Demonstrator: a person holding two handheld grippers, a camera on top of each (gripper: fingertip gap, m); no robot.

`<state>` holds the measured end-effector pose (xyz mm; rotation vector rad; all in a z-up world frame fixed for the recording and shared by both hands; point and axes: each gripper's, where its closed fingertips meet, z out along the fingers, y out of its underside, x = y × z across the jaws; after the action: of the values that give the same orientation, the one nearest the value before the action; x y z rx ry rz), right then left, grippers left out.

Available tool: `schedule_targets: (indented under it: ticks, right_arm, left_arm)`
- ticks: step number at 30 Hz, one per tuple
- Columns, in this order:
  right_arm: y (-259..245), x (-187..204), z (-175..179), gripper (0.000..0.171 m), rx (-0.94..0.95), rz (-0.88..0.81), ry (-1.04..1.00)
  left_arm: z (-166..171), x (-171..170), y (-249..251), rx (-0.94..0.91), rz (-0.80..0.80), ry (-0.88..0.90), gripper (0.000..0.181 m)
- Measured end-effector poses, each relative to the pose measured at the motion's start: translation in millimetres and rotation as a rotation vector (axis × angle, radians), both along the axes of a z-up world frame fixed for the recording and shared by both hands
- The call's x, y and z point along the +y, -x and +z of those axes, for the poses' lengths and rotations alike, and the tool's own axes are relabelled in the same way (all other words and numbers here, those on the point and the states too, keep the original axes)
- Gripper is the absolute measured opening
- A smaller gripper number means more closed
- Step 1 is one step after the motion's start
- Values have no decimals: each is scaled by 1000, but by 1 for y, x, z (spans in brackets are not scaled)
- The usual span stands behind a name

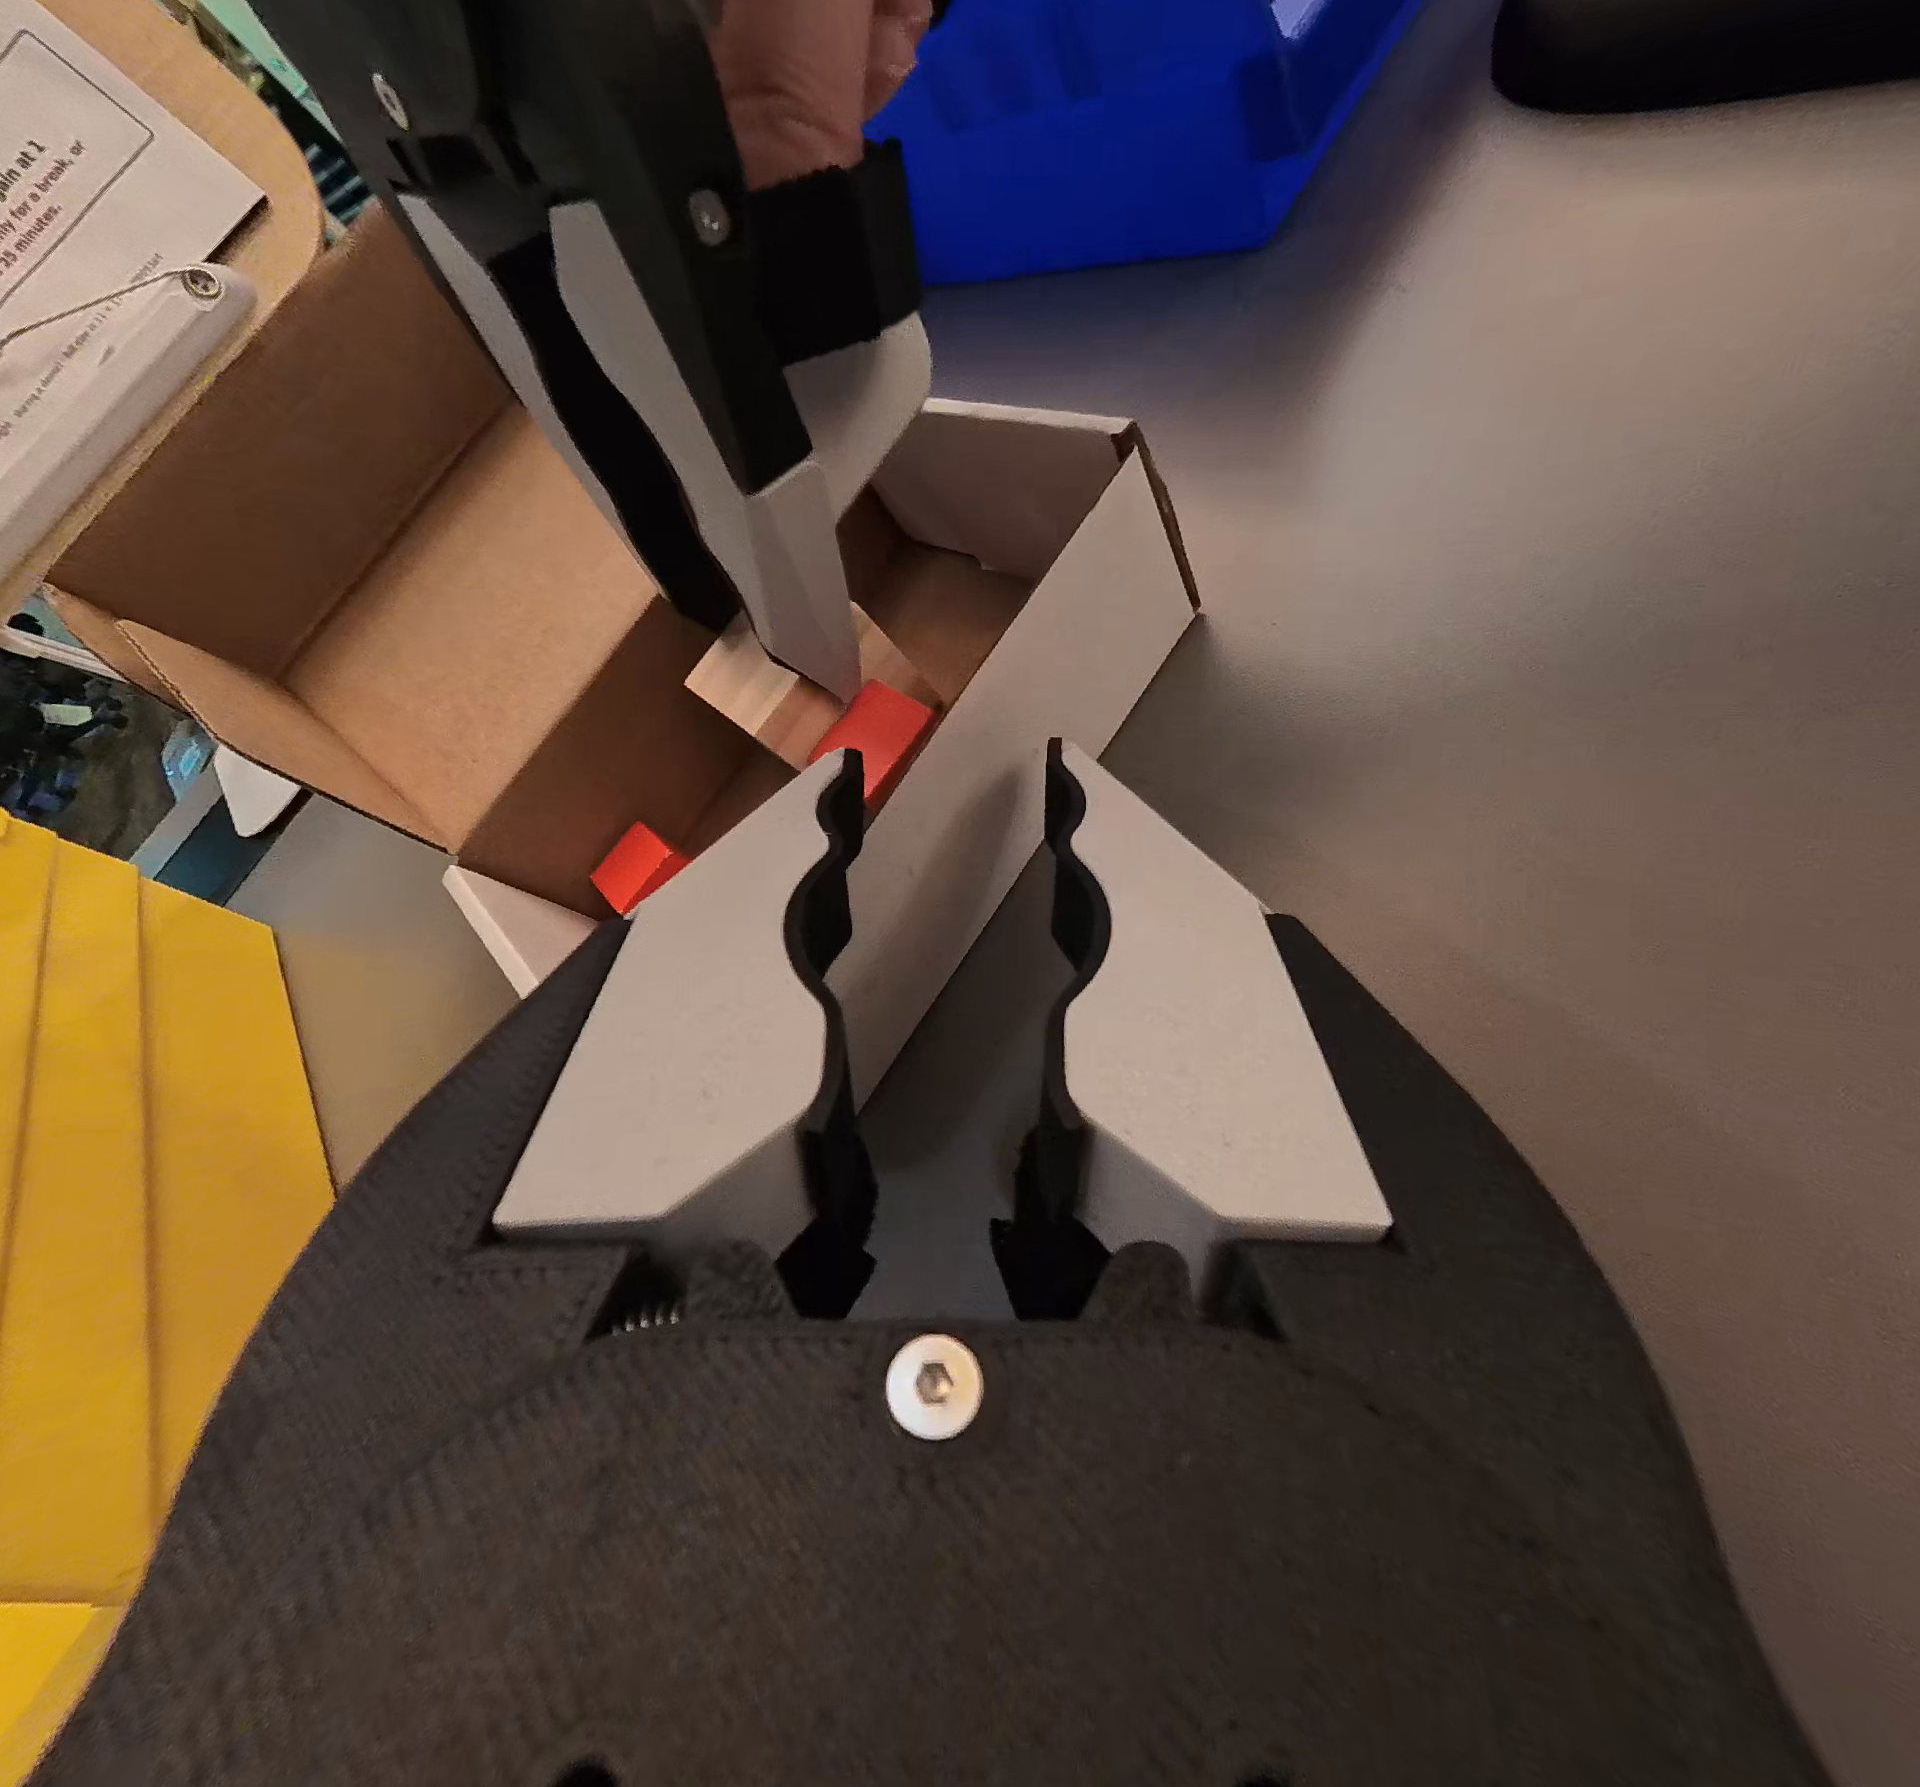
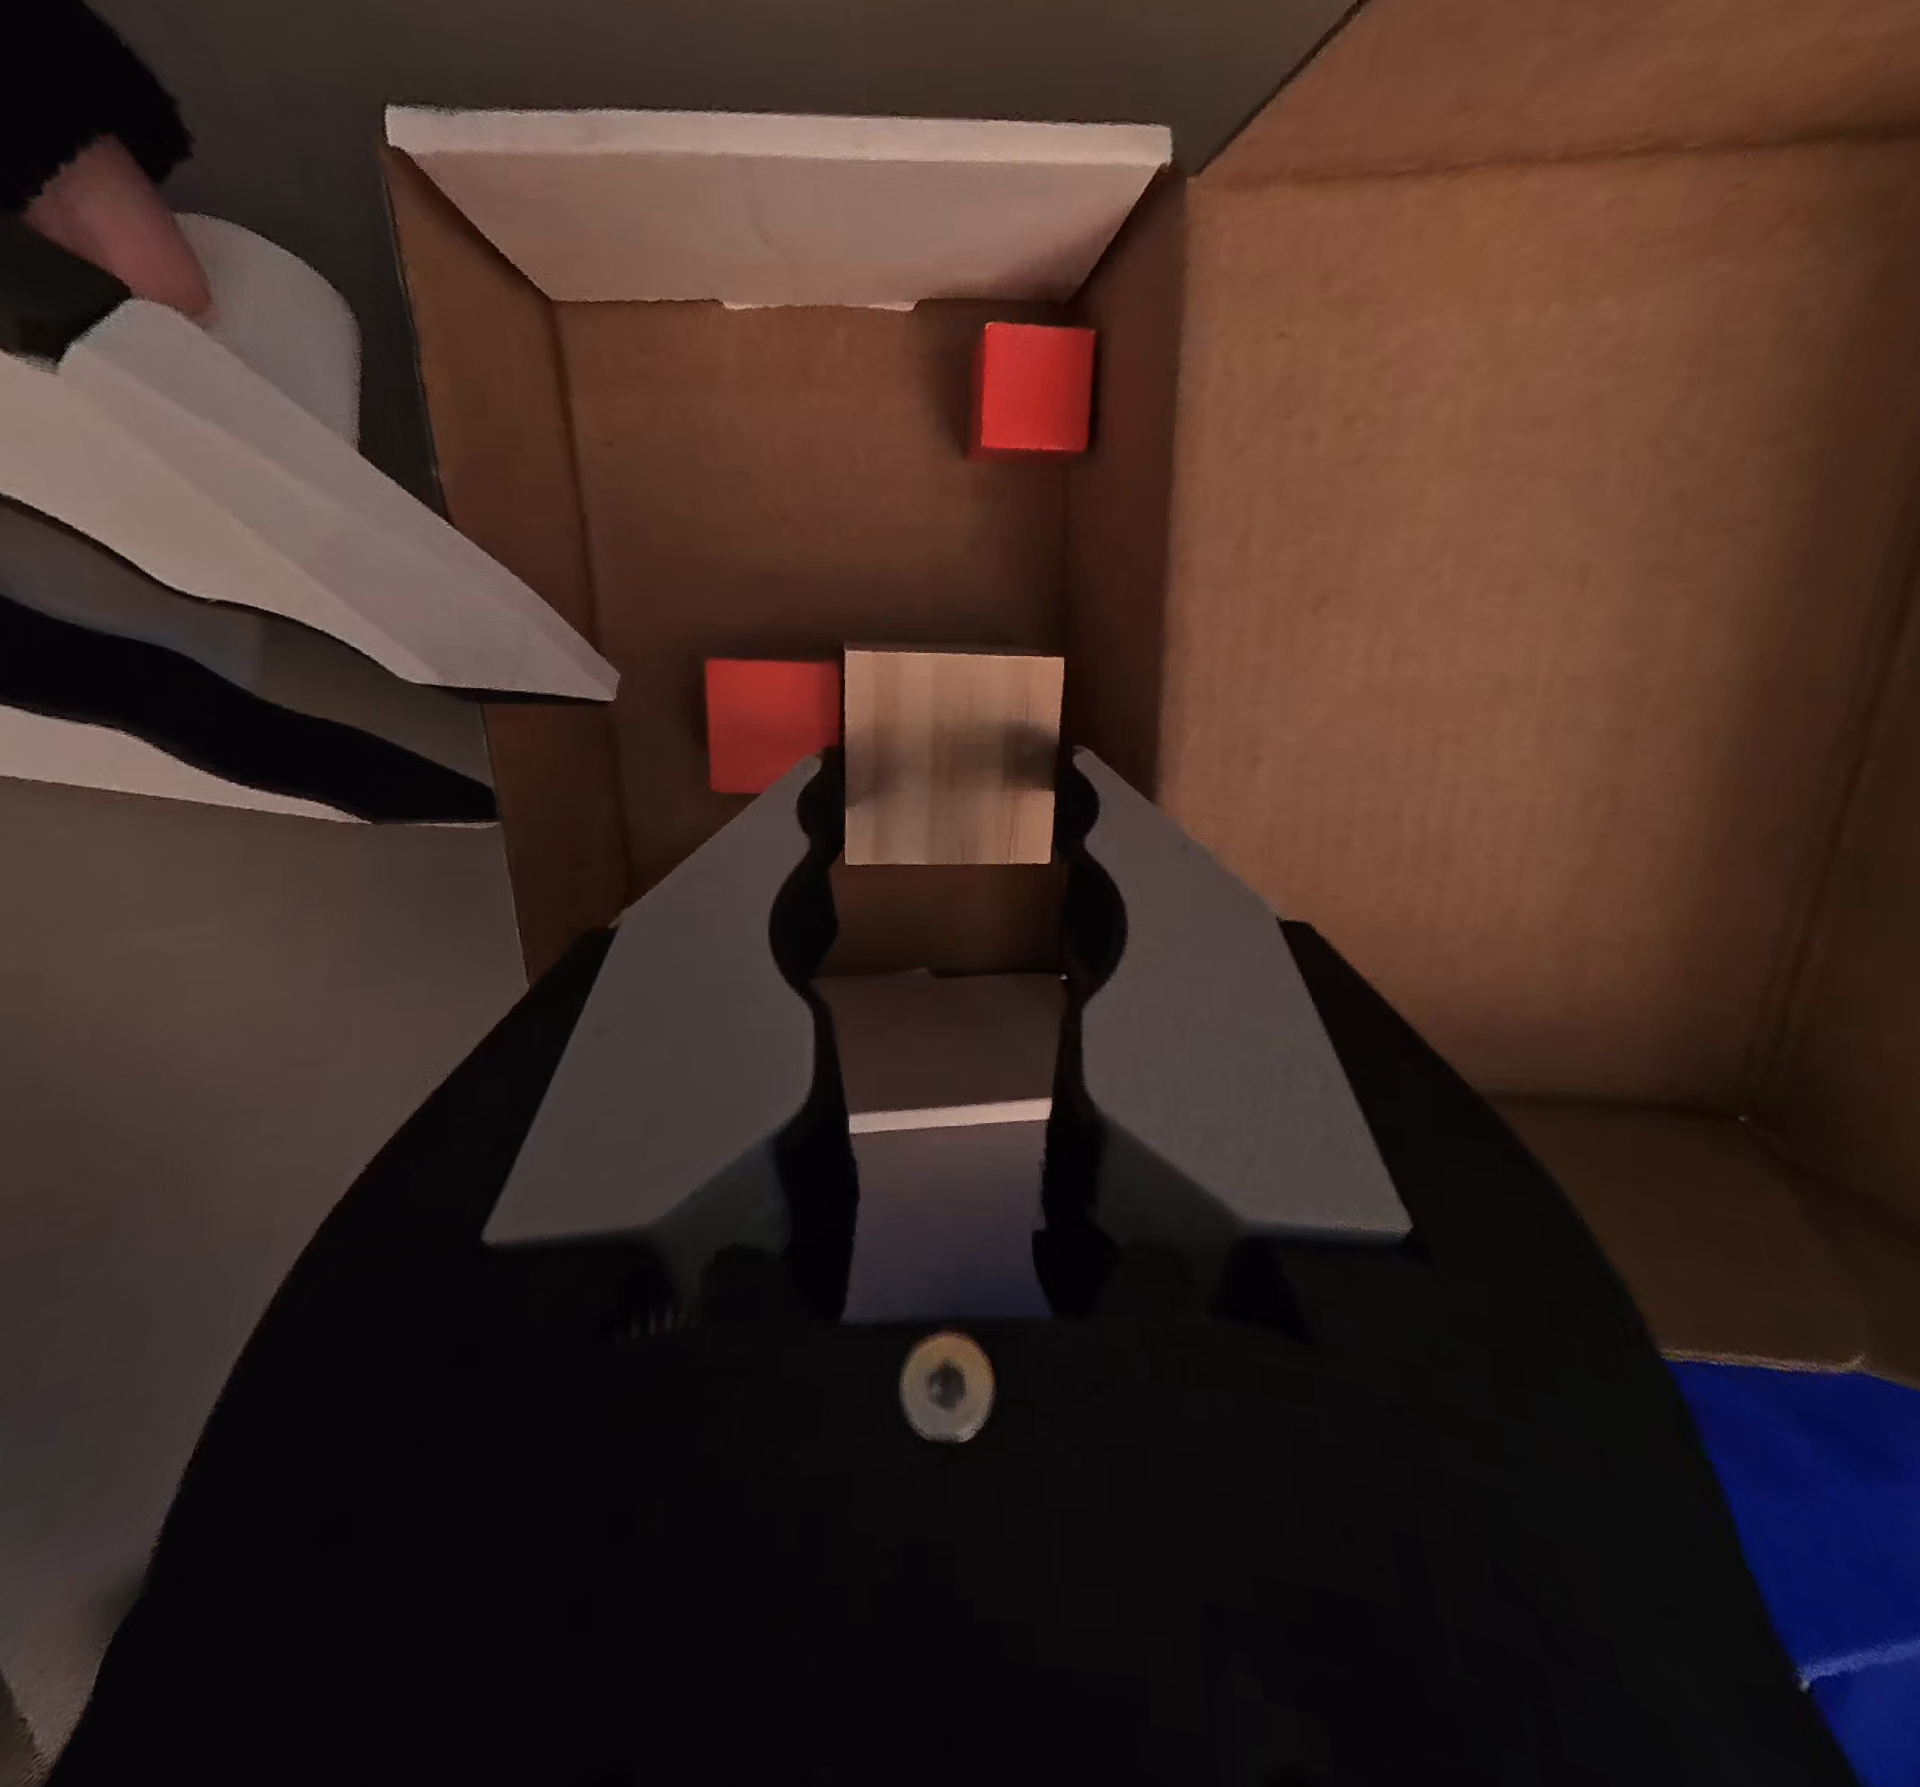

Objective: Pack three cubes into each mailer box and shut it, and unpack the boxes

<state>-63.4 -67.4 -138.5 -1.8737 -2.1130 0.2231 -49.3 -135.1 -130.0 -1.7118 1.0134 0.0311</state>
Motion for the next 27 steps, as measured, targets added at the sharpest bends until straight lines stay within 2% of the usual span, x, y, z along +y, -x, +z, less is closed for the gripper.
schedule_targets:
  ticks: [4, 9, 13, 16, 21, 27]
  right_arm:
    - [7, -2, 19, 40, 52, 9, -21]
    - [-5, -2, 91, 40, 136, 4, -160]
    - [-54, 6, 154, 40, 186, -81, -278]
    - [-108, 15, 174, 40, 202, -141, -307]
    - [-201, 44, 156, 40, 159, -319, -272]
    - [-251, 84, 86, 41, 105, -539, -184]
  left_arm:
    - [0, 0, 0, 11, 0, -6, 34]
    - [-1, 0, 0, 31, 1, -18, 35]
    - [6, -4, -2, 27, -11, -49, 36]
    - [21, -12, -10, -61, -61, -68, 35]
    - [31, -20, -18, -160, -116, -42, 39]
    - [26, -21, -20, -118, -123, -53, 39]
